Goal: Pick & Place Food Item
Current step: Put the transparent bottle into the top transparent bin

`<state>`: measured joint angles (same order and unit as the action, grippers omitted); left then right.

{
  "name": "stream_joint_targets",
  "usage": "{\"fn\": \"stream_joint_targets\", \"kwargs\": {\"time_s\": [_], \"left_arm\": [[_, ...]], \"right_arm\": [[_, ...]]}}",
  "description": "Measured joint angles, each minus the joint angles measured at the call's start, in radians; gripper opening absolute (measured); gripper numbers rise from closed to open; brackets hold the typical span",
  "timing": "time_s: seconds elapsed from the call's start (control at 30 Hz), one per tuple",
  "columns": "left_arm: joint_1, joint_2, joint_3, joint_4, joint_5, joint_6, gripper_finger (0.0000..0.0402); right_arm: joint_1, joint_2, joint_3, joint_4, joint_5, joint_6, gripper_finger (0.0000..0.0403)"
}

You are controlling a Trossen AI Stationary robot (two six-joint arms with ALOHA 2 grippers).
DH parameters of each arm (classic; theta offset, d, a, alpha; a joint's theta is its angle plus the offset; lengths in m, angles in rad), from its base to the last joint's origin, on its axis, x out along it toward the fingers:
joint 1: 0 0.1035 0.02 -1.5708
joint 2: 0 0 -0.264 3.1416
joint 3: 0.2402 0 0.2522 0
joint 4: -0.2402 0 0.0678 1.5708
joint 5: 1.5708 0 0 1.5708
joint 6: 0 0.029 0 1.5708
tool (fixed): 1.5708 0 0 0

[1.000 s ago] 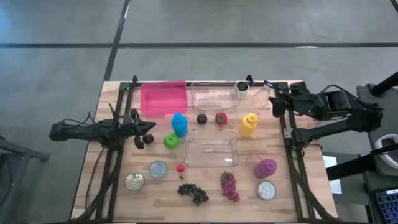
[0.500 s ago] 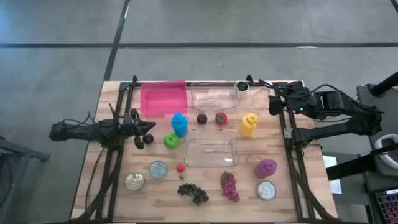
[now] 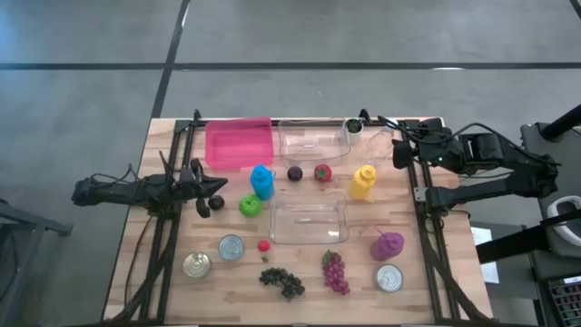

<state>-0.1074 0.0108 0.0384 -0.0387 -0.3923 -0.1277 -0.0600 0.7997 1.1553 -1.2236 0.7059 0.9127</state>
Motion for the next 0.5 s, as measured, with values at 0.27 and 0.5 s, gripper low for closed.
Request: {"fn": "stream_joint_targets", "kwargs": {"time_s": [0.27,0.5], "left_arm": [[0.000,0.000,0.007,0.047,0.002,-0.004,0.0015],[0.000,0.002,0.143,0.011,0.089,0.005,0.0015]], "right_arm": [[0.001,-0.001,0.000,0.000,0.000,0.002,0.0258],[0.001,-0.001,0.000,0.000,-0.001,0.003,0.0266]]}}
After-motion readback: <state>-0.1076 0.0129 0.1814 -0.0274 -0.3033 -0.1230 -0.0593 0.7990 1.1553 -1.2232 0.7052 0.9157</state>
